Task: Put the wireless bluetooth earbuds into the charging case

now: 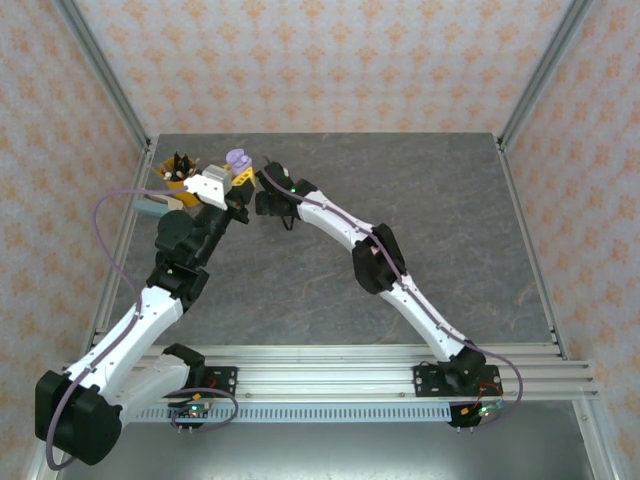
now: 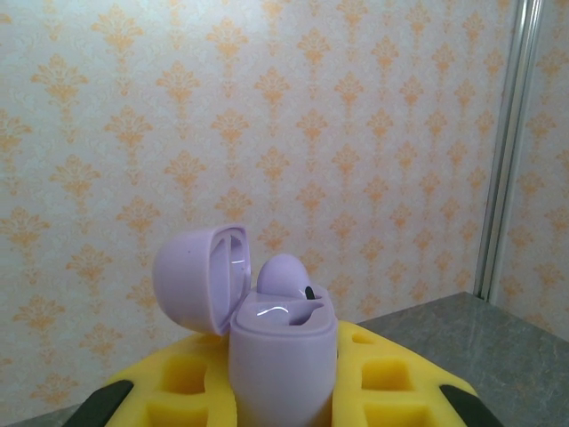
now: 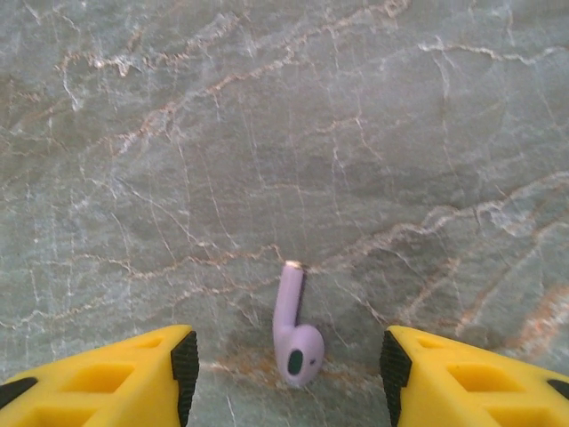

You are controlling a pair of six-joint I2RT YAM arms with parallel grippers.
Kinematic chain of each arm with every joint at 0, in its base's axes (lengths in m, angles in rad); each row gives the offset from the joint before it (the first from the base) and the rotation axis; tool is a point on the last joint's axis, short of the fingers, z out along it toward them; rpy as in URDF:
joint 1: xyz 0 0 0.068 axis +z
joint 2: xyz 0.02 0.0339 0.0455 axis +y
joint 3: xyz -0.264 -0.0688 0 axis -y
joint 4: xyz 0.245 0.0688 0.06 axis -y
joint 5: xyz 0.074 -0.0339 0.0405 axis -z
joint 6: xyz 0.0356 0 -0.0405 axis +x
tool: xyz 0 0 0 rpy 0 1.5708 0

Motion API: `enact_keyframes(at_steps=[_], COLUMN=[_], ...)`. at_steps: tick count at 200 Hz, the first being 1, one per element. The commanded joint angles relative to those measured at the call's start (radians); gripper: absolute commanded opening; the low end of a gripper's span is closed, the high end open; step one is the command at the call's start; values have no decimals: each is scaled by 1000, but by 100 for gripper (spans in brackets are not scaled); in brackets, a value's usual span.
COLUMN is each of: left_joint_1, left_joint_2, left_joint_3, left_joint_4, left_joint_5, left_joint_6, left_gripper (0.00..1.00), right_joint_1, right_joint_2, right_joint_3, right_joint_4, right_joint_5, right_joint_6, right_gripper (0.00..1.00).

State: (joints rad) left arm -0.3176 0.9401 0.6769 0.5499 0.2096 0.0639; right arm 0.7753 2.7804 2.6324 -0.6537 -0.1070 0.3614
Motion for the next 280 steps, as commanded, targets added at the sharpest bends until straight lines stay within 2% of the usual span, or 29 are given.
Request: enact_keyframes(at_steps=[1,36,87,161,224,280], left_joint_1=[9,11,12,12,12,12], left_joint_2=[-23,-32,-47,-66,-67,-72], left_joint_3=[-13,-16,-26,-27,-25,-20], left_joint_4=[29,25,22,5,-7,-24], left_joint_5=[-16,-19,-27,-30,-21,-7], left_joint_6=[-19,-21,-27,-24,-21,-16], left_gripper=[0,0,0,0,0,0], right_joint_1=[-1,-1,4,21,24,24], right_joint_2=[41,63,74,41,-169,-434], right_joint_3=[43,56,64,46,-216,-632], right_joint_4=[22,31,16,-28,3,134], right_joint_5=[48,68,98,99,81,74], right_joint_6=[-14,-15,-24,-24,-12,3], right_gripper=[58,53,32,15,8,6])
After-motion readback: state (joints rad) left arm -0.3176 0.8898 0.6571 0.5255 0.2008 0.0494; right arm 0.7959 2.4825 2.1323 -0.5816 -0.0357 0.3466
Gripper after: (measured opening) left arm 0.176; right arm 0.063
